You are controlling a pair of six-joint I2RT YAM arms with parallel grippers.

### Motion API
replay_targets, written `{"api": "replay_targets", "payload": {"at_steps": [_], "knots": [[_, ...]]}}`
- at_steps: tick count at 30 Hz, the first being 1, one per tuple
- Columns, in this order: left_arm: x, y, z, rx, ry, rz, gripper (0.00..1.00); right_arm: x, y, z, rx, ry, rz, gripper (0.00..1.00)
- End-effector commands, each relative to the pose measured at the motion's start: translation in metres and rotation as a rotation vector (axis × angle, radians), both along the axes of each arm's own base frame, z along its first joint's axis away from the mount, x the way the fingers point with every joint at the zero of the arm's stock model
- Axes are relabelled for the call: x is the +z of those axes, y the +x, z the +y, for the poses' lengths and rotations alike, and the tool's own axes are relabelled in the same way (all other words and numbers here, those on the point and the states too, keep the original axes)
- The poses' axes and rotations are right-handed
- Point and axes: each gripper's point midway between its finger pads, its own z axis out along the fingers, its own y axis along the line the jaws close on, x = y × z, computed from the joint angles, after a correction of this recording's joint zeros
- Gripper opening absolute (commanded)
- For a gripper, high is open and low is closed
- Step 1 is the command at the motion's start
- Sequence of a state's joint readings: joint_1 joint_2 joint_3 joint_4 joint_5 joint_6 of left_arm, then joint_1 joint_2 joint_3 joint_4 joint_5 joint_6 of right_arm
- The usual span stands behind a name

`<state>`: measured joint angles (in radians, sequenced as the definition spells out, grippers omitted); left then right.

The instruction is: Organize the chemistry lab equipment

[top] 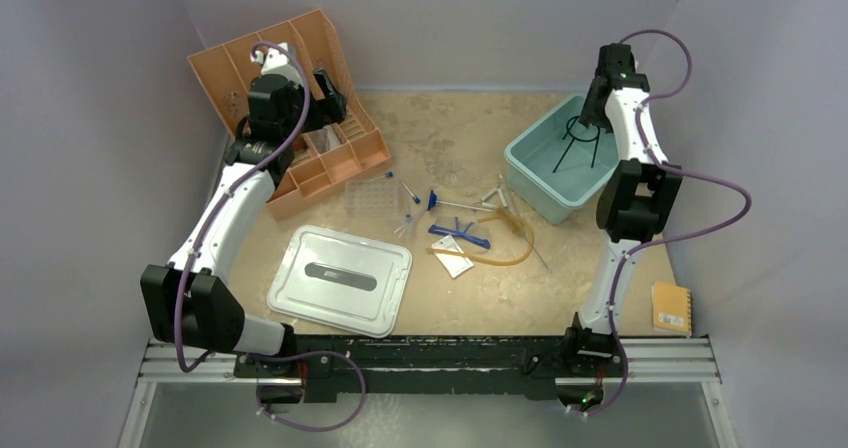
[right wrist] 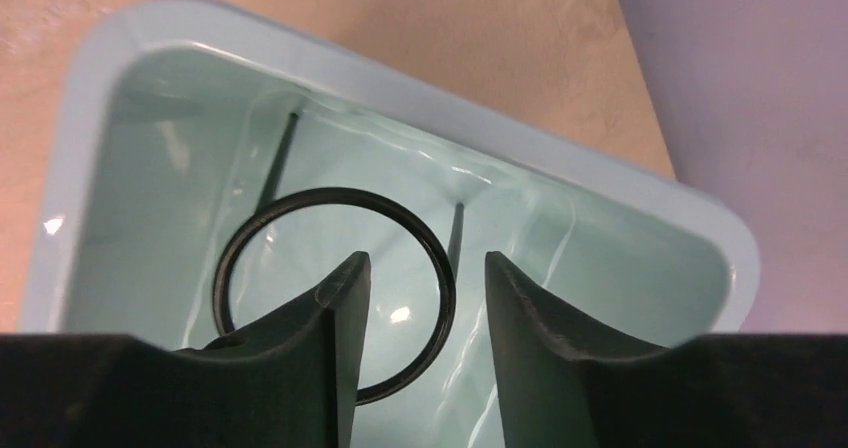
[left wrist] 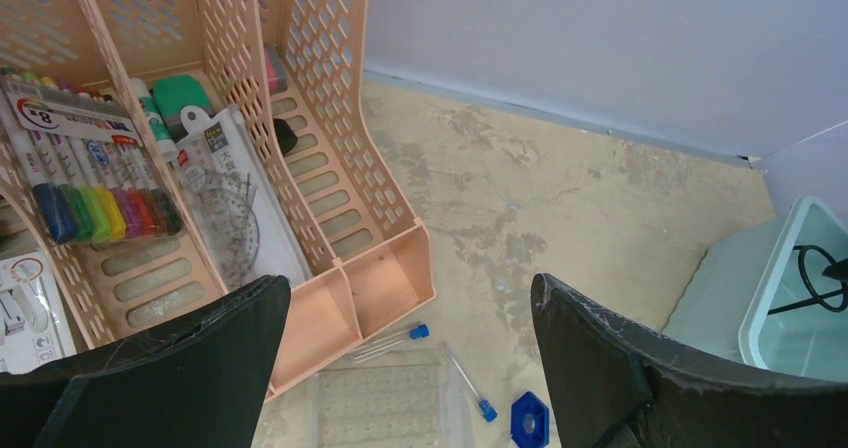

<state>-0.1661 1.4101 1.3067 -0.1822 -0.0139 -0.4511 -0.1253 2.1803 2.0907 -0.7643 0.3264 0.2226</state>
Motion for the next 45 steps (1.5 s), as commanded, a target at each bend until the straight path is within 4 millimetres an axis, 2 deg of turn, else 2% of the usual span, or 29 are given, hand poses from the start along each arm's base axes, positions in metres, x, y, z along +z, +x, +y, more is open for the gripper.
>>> {"api": "replay_targets", "payload": {"at_steps": [1,7,9,14,17,20,22,25,29,35,39,45], "knots": [[0.037,-0.002,-0.001,-0.009,0.001,-0.104,0.90,0.065,0.010,0.003,0.038,-0.005,-0.152,0.50],[0.040,-0.013,0.001,-0.002,-0.012,-0.119,0.91,0.114,-0.010,0.011,0.091,-0.011,-0.232,0.54],[0.037,-0.017,0.003,0.005,-0.016,-0.120,0.91,0.126,-0.018,0.028,0.163,0.025,-0.256,0.54],[0.029,-0.027,0.011,0.039,0.012,-0.120,0.91,0.135,-0.040,0.093,0.366,0.095,-0.274,0.59],[0.022,-0.032,0.015,0.058,0.019,-0.129,0.91,0.142,-0.048,0.154,0.519,0.047,-0.303,0.75],[0.017,-0.033,0.016,0.073,-0.006,-0.119,0.89,0.148,-0.055,0.216,0.638,0.087,-0.340,0.82],[0.014,-0.035,0.017,0.086,-0.021,-0.098,0.89,0.148,-0.059,0.249,0.665,0.140,-0.352,0.84],[0.005,-0.035,0.021,0.122,-0.043,-0.078,0.89,0.136,-0.060,0.288,0.691,0.190,-0.361,0.88],[-0.001,-0.034,0.024,0.167,-0.083,-0.051,0.89,0.112,-0.056,0.312,0.645,0.219,-0.329,0.91],[-0.014,-0.037,0.010,0.110,-0.148,-0.030,0.89,0.069,-0.057,0.345,0.652,0.211,-0.251,0.94],[-0.022,-0.043,0.004,0.079,-0.159,-0.007,0.89,0.032,-0.052,0.348,0.581,0.176,-0.177,0.96],[-0.028,-0.047,0.003,0.073,-0.162,0.006,0.89,-0.003,-0.042,0.339,0.470,0.115,-0.138,0.96]]}}
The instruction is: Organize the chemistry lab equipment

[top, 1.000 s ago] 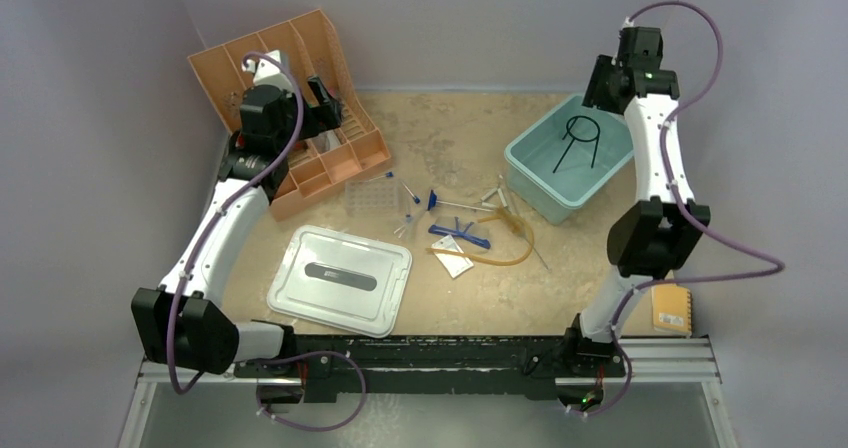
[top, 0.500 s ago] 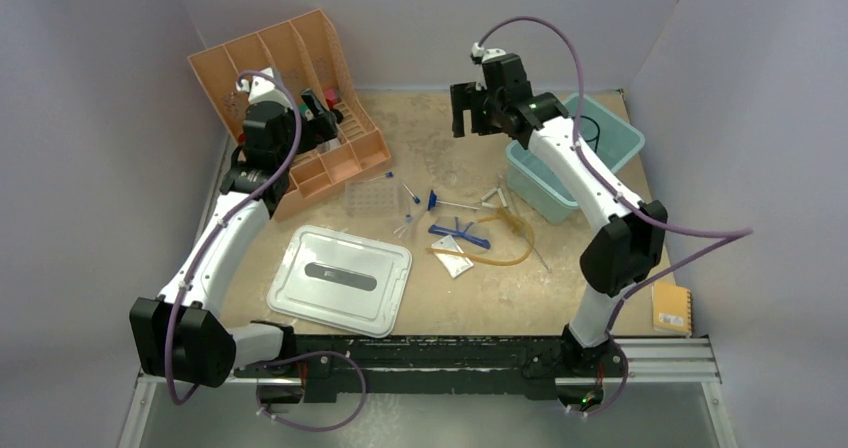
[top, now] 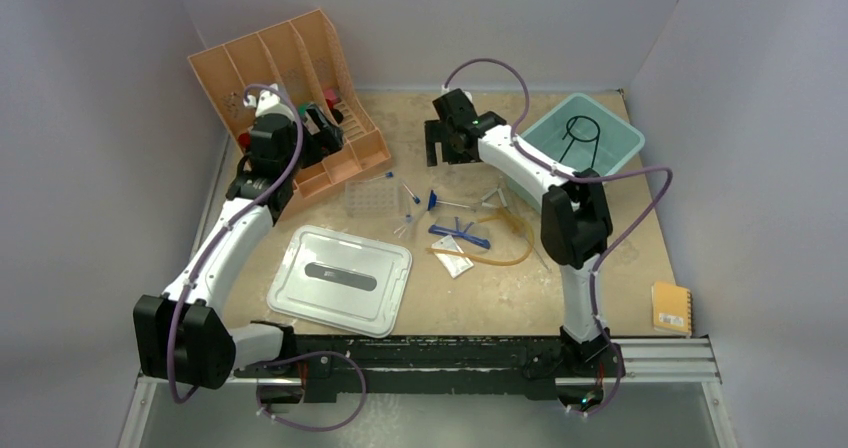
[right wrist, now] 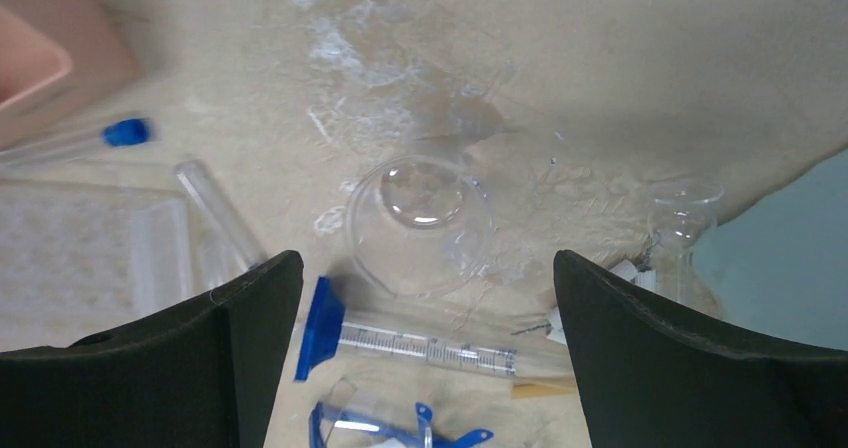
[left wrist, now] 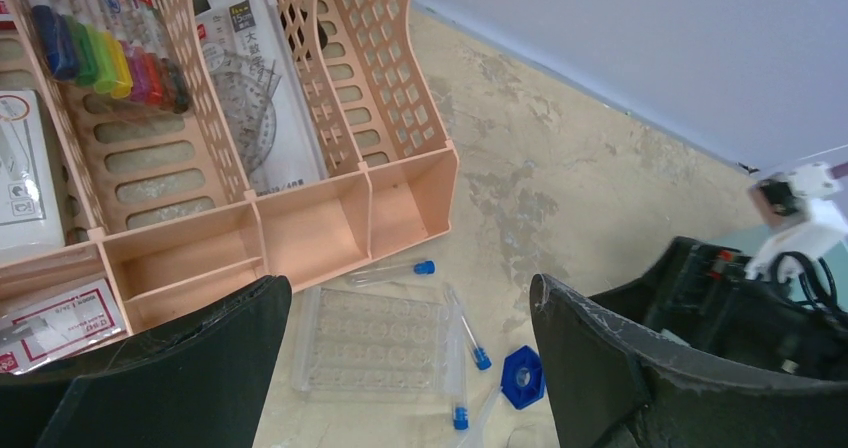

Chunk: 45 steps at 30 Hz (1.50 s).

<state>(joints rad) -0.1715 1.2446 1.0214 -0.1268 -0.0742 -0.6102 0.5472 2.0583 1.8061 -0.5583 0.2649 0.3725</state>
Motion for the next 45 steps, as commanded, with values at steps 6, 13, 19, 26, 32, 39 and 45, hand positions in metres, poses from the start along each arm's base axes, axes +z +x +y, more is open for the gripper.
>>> {"api": "replay_targets", "payload": {"at_steps": [6,13,19,26,32,39,45], "knots": [[0.027,0.000,-0.007,-0.025,-0.034,-0.075,0.88,-0.020,0.020,0.000,-0.096,-0.017,0.014,0.87],[0.035,0.003,-0.009,-0.028,0.047,-0.076,0.88,-0.025,0.028,0.016,-0.045,0.027,0.011,0.64],[0.040,-0.001,-0.008,-0.024,0.091,-0.094,0.88,-0.025,0.021,0.016,-0.029,0.022,0.049,0.44],[0.043,-0.001,-0.003,-0.004,0.107,-0.100,0.88,0.051,0.030,0.021,0.030,0.108,-0.076,0.43],[0.043,0.000,0.000,0.026,0.083,-0.098,0.88,0.135,0.033,-0.010,-0.016,0.222,-0.208,0.43],[0.037,0.002,-0.004,0.012,0.074,-0.093,0.88,0.182,0.015,-0.126,-0.216,0.173,-0.294,0.43],[0.036,0.006,-0.005,0.014,0.068,-0.087,0.87,0.150,-0.027,-0.197,-0.391,0.105,-0.181,0.41]]}}
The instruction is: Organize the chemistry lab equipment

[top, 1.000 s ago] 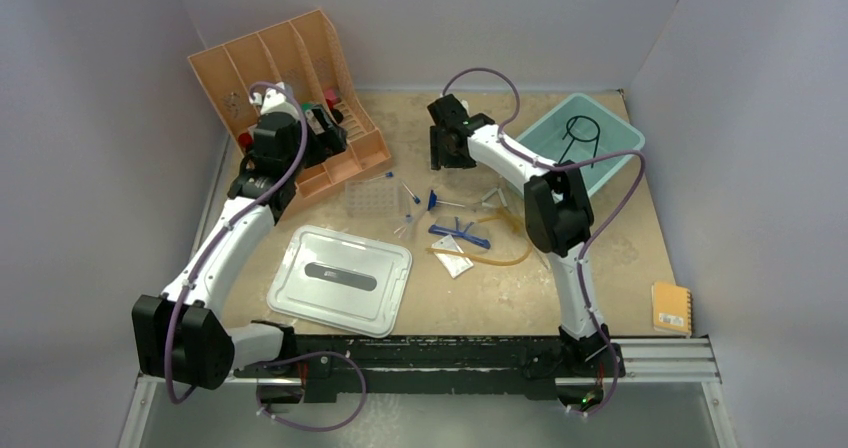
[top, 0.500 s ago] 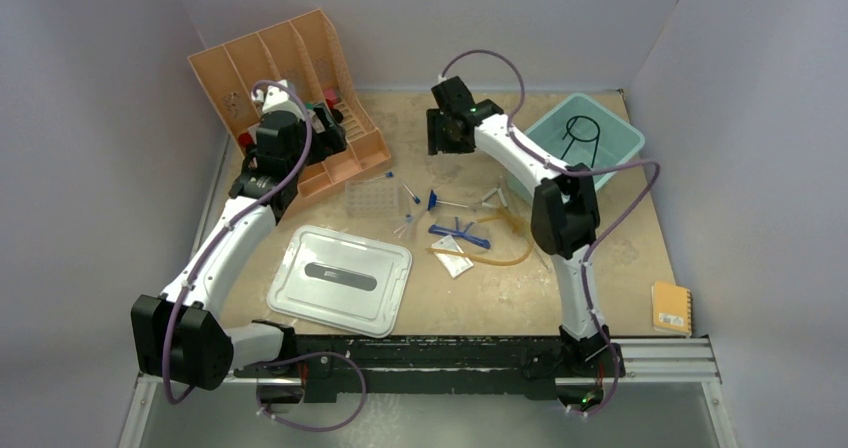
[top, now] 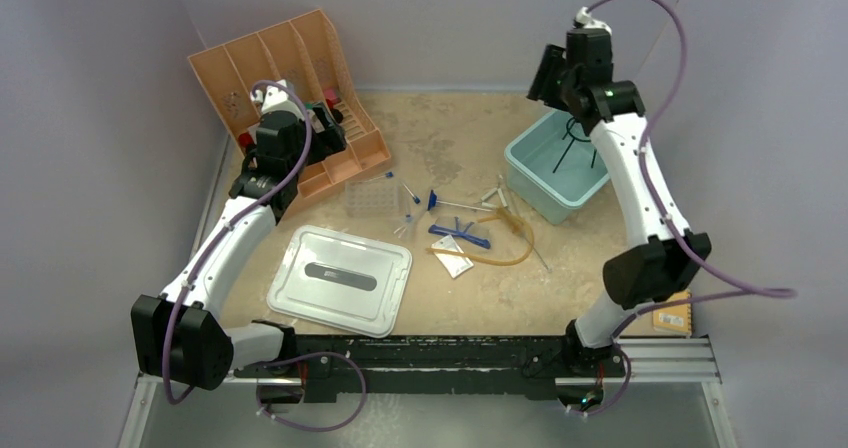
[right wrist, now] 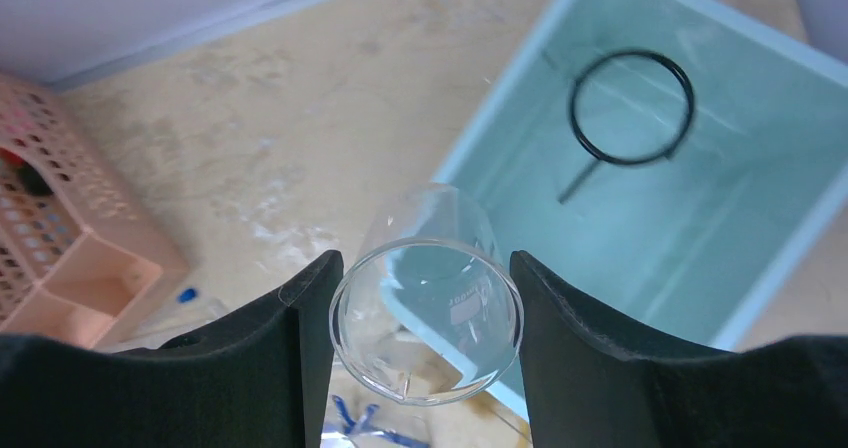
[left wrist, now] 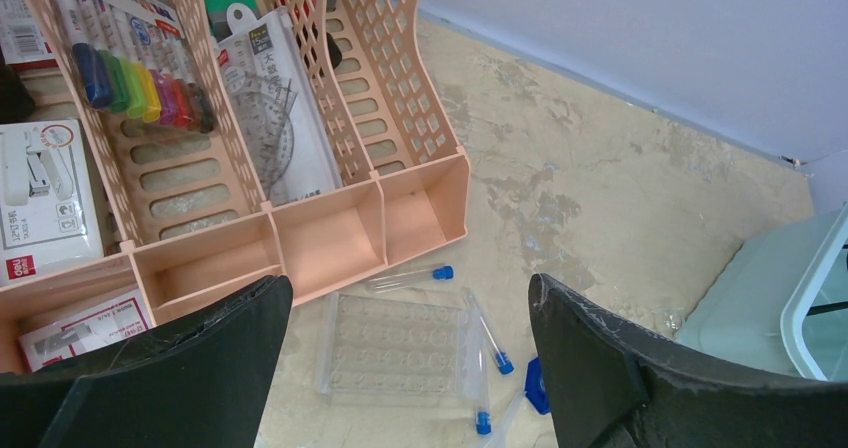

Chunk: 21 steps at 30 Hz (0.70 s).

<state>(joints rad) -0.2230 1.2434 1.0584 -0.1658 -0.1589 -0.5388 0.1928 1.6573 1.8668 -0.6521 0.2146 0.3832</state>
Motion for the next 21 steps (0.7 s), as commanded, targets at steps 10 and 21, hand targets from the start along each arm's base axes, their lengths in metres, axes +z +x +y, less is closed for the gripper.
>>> {"api": "replay_targets", "payload": {"at_steps": [10,21], "knots": [[0.024,0.008,-0.006,0.001,-0.060,-0.071,0.87,-0.127,-0.040,-0.036,-0.057,0.015,0.327,0.41],[0.024,0.005,-0.004,0.003,-0.048,-0.074,0.87,-0.197,-0.004,-0.041,-0.011,-0.037,0.407,0.45]]}}
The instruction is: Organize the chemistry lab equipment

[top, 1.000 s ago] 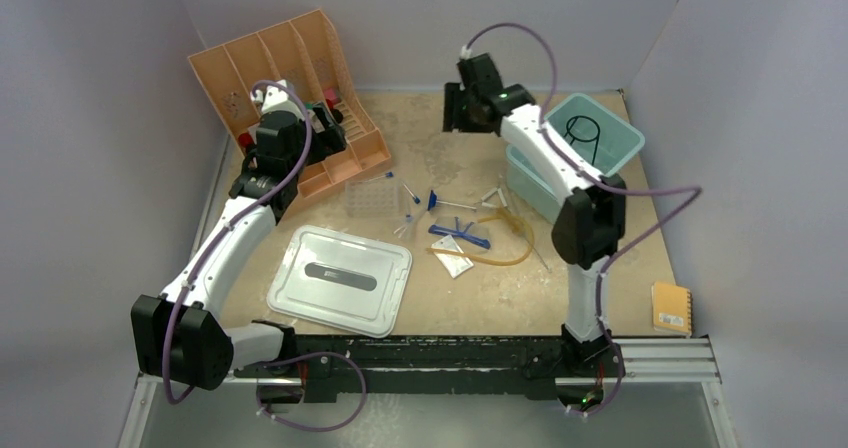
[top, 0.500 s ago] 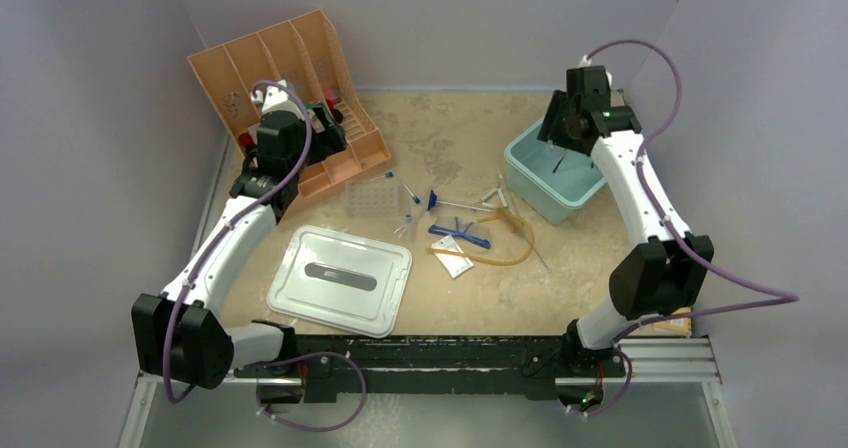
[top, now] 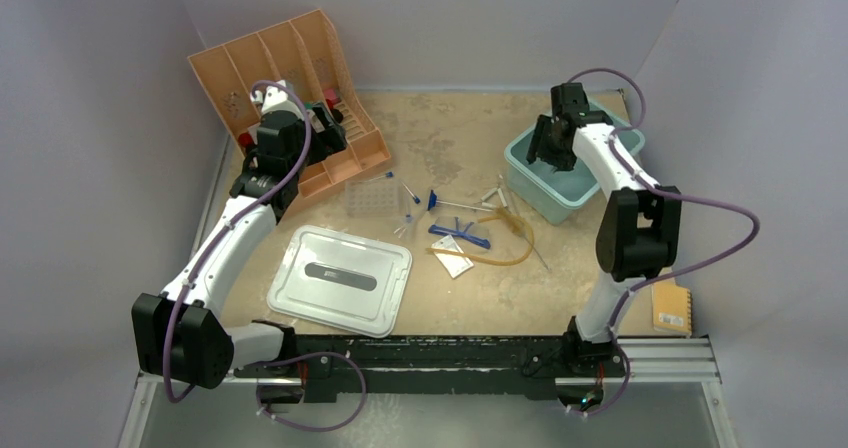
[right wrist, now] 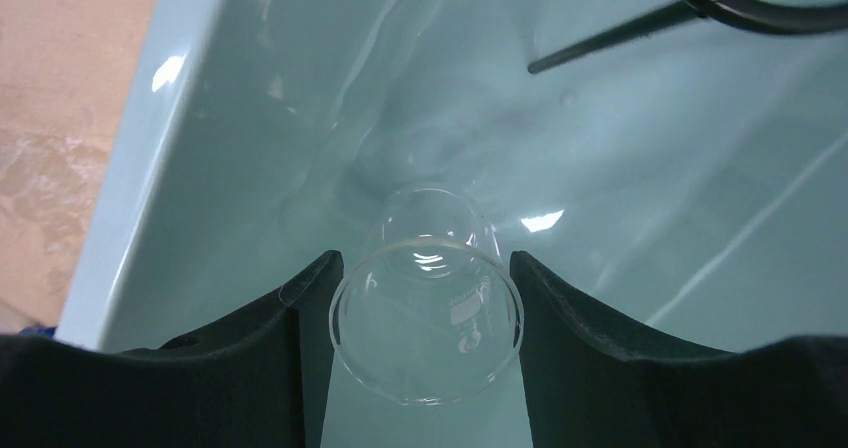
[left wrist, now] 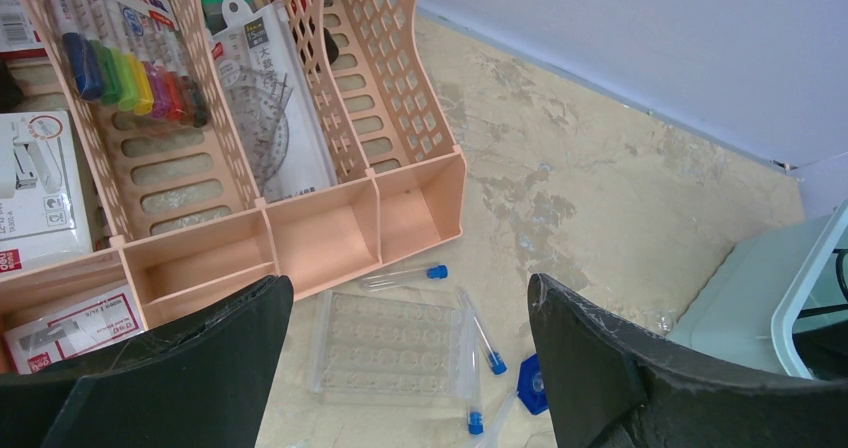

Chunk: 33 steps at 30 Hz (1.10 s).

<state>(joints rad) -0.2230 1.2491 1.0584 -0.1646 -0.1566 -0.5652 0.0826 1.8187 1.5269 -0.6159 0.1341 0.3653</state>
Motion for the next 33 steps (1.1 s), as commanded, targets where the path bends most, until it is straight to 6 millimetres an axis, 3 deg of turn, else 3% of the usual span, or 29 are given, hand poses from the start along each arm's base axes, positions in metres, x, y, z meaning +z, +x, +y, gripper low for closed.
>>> {"api": "replay_targets", "payload": {"at_steps": [1,9,12,16,21,27,29,33], "knots": [[0.025,0.004,-0.002,-0.003,-0.023,-0.079,0.87,-0.003,0.023,-0.002,0.035,-0.019,-0.064,0.45],[0.025,0.006,-0.011,-0.055,-0.019,-0.077,0.87,-0.036,0.034,-0.003,0.037,-0.026,-0.020,0.50],[0.026,0.007,-0.011,-0.058,-0.020,-0.078,0.87,-0.036,0.033,-0.002,0.029,-0.017,-0.011,0.56],[0.027,0.008,-0.015,-0.066,-0.037,-0.070,0.87,-0.028,0.027,-0.005,-0.011,-0.021,0.014,0.71],[0.028,0.010,-0.017,-0.074,-0.045,-0.065,0.87,0.002,0.028,-0.010,-0.039,-0.041,-0.034,0.78],[0.028,0.007,-0.016,-0.071,-0.041,-0.061,0.87,0.058,0.028,-0.009,-0.019,-0.033,-0.148,0.77],[0.028,0.006,-0.015,-0.068,-0.043,-0.063,0.87,0.080,0.028,-0.013,0.001,-0.064,-0.211,0.73],[0.026,0.004,-0.015,-0.064,-0.049,-0.062,0.87,0.111,0.018,0.002,0.104,-0.067,-0.303,0.57]]}}
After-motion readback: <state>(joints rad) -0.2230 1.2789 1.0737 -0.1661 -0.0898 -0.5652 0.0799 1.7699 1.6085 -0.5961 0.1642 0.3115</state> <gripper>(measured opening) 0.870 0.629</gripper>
